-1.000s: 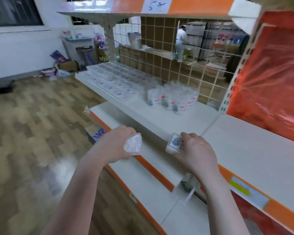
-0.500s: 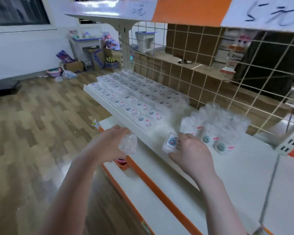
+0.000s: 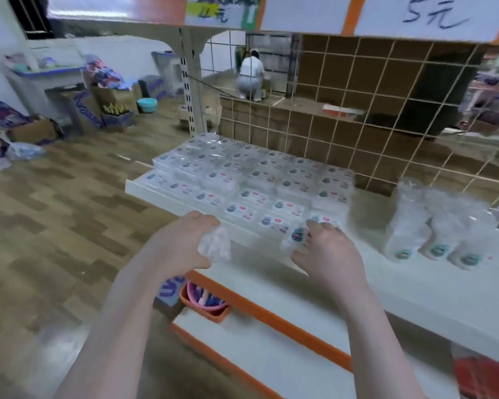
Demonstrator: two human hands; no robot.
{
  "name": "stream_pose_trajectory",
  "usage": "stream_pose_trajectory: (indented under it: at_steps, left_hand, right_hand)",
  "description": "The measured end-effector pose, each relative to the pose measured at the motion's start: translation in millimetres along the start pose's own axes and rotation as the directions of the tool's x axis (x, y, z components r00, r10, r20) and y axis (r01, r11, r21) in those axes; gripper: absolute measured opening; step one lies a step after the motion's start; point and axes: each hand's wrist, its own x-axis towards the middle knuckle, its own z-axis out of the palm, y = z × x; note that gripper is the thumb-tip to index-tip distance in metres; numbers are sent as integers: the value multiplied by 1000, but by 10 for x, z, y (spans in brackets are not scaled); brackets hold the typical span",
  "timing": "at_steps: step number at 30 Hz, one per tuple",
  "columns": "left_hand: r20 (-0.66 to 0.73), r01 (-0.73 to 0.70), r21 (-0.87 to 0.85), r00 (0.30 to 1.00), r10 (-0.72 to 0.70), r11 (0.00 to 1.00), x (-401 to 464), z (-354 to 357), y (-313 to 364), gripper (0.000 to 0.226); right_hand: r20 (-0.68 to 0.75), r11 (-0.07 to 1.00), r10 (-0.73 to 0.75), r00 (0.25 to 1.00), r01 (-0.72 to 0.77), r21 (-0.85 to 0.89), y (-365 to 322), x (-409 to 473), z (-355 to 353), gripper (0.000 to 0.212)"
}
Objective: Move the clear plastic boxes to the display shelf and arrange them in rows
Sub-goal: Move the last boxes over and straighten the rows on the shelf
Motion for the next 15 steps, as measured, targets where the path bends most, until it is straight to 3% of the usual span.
stream_pose_trajectory:
  at_steps: [7,15]
  left_hand:
    - [34,-95,-14,995,95,995,297,-172,-486,73]
    - [21,-99,-15,995,99,995,820,-272,-769,75]
  right_hand:
    - [-31,997,75,997,-76,-18,-473,285,71,50]
    - [-27,997,62,998,-64,-42,-643,905,257,56]
